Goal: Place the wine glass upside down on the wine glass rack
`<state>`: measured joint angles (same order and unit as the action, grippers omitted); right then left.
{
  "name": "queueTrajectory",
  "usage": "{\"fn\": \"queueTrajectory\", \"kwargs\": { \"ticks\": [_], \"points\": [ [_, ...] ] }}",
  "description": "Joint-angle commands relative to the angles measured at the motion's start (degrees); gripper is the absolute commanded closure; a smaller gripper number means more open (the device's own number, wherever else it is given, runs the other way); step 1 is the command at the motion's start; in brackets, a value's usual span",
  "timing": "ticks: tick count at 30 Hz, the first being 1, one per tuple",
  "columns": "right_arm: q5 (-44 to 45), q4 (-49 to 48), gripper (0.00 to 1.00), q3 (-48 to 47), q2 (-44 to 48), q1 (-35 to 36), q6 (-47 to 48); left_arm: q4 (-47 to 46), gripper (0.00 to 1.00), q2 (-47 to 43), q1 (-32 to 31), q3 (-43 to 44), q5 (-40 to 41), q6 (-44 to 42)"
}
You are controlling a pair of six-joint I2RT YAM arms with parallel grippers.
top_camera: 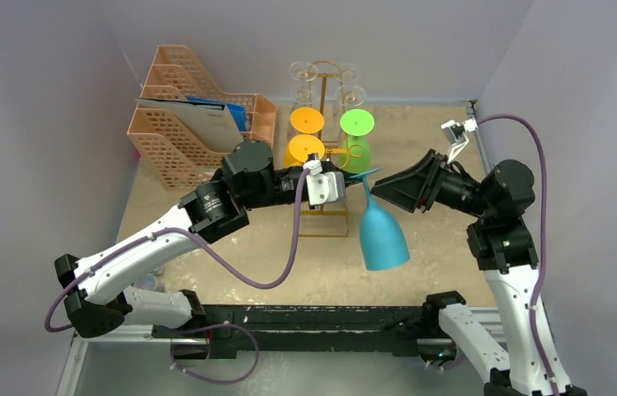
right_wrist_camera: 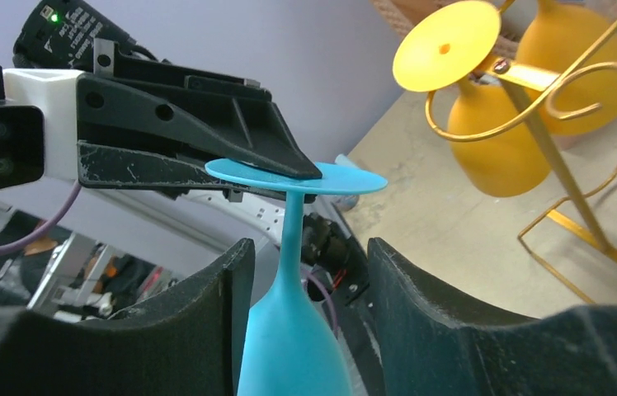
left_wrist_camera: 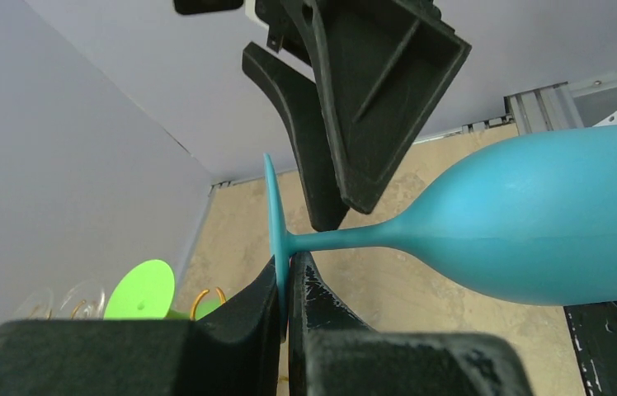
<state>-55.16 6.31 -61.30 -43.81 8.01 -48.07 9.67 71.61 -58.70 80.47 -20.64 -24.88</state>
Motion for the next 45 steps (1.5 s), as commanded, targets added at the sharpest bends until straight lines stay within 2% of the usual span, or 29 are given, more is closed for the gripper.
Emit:
{"fn": "queueTrajectory", "kwargs": {
  "ticks": [1, 5, 10, 13, 17, 20, 24, 31, 36, 39, 40, 41, 45],
  "points": [
    [-3.0, -4.4, 0.47, 0.3, -0.9, 3.7, -0.8, -4.7, 1.0, 0.3, -0.6, -0.1, -1.0, -3.1],
    [-1.4, -1.8, 0.57, -0.4, -3.5, 9.8, 2.4, -4.4, 1.0, 0.9, -0.8, 0.2, -1.3, -4.3],
    [-0.9, -0.5, 0.71, -0.1, -4.9, 11.2, 3.5, -3.9, 1.0, 0.2, -0.8, 0.3, -1.7, -5.8],
    [-0.9, -0.3, 0.72, 0.0, -4.7, 11.2, 3.7, -4.5, 1.0, -0.9, -0.9, -1.8, -1.9, -9.0],
    [0.0, 1.3, 0.64, 0.1, -4.4, 11.3, 4.7, -5.8, 1.0, -2.3, -0.9, -3.7, -1.7, -10.8],
    [0.8, 2.0, 0.63, 0.1, -3.9, 11.3, 5.4, -5.5, 1.0, -2.9, -0.9, -4.2, -1.5, -11.8],
    [0.2, 1.6, 0.73, -0.2, -3.4, 11.3, 5.8, -5.3, 1.0, -3.7, -0.9, -4.5, -0.8, -12.3],
    [-0.8, 2.2, 0.84, -0.2, -4.0, 11.3, 6.5, -7.8, 1.0, -4.1, -0.9, -4.8, 0.4, -11.6],
    [0.4, 3.3, 1.0, -0.5, -4.3, 11.3, 7.5, -8.7, 1.0, -3.8, -0.9, -4.8, 0.7, -11.0],
    [5.0, 6.1, 1.0, -1.3, -3.5, 11.4, 10.1, -8.2, 1.0, -4.1, -0.9, -4.7, 1.7, -9.3],
    [7.6, 7.6, 1.0, -1.5, -2.6, 11.4, 11.2, -7.6, 0.98, -4.3, -0.9, -4.5, 2.1, -8.6],
    [10.6, 8.7, 1.0, -1.7, -1.6, 11.3, 12.4, -7.0, 0.92, -4.5, -0.9, -4.4, 2.6, -7.9],
    [19.9, 10.2, 1.0, -1.8, 2.2, 11.3, 16.7, -4.9, 0.62, -6.5, -0.9, -4.8, 3.1, -4.4]
  ]
}}
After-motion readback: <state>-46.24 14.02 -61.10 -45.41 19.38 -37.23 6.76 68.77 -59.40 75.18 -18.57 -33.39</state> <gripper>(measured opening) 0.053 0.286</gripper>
